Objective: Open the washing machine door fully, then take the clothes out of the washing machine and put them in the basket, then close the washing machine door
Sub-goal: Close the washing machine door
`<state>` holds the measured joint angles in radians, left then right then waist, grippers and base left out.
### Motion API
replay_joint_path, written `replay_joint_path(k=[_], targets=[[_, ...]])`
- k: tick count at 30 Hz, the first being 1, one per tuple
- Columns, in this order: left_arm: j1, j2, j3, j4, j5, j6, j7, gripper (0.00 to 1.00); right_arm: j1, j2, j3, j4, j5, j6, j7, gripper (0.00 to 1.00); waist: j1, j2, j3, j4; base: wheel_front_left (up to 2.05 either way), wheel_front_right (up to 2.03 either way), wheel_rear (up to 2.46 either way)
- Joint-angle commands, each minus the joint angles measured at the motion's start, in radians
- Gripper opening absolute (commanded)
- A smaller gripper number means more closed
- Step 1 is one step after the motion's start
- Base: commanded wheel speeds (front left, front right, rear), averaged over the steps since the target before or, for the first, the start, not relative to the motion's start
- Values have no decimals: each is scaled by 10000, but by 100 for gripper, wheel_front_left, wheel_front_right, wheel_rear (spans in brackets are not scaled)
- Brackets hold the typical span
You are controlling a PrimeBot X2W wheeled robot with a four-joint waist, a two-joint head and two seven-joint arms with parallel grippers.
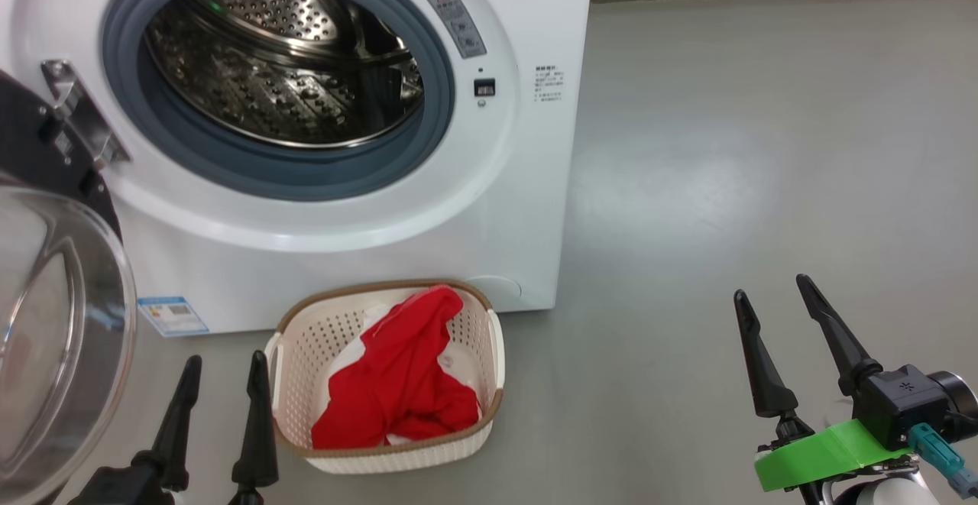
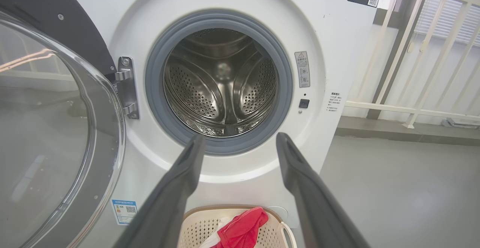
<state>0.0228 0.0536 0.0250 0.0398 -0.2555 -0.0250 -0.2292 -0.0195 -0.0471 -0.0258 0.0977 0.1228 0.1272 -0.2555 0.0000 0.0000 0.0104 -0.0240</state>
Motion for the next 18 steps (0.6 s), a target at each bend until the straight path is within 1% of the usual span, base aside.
replay_joint_path(k=[1,8,18], targets=[[-134,206,268,-347,-15,17,-58,100,-151,-32,193,-216,23,35,-63,100,0,0,43,6,-133,133,0],[-185,236,228,-432,20,90,-95,100,-221,-32,202,-191,59,35,-63,100,0,0,123,44,-85,85,0],[-199,214,175,-453,-1,256,-143,100,-276,-32,245,-114,112,35,-63,100,0,0,156,132,-7,7,0]])
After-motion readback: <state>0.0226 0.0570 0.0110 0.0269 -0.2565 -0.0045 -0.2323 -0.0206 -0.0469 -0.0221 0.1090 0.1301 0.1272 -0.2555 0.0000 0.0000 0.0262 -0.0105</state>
